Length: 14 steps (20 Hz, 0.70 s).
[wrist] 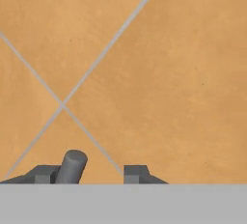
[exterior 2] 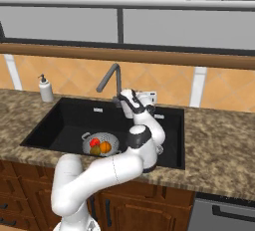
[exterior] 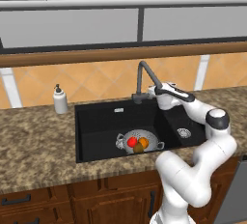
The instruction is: Put the colander in the sink, put the pear, apple, orange in the colander, and turn on the sink faucet and pour water over the colander.
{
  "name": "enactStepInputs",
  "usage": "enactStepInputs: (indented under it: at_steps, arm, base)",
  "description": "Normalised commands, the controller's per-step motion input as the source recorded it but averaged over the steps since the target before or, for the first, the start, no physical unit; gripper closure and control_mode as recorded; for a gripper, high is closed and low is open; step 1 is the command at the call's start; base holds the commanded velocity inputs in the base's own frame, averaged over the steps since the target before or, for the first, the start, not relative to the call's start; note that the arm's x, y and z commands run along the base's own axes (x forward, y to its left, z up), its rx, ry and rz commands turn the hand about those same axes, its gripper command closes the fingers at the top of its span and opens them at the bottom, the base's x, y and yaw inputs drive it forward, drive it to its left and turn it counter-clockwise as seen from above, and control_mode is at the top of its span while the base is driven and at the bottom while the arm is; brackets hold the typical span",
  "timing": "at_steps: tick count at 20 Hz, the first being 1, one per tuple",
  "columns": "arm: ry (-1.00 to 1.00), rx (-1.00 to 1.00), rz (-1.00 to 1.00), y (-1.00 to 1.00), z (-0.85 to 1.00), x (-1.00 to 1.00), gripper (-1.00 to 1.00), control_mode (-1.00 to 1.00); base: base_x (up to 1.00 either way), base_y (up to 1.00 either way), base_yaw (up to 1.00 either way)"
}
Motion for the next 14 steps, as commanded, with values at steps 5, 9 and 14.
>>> enactStepInputs:
  at_steps: [5,9,14]
  arm:
    - [0.05,0.00,0.00,-0.89,-0.11,0.00,1.00,-1.00]
    - [0.03,0.00,0.00,-0.75,-0.07,-0.03,1.00,-1.00]
    - [0.00,0.00,0.00,-0.45,0.00,-0.26,1.00,-1.00]
  base:
    - [0.00,0.00,0.00]
    - [0.00,0.00,0.00]
    - [0.00,0.00,0.00]
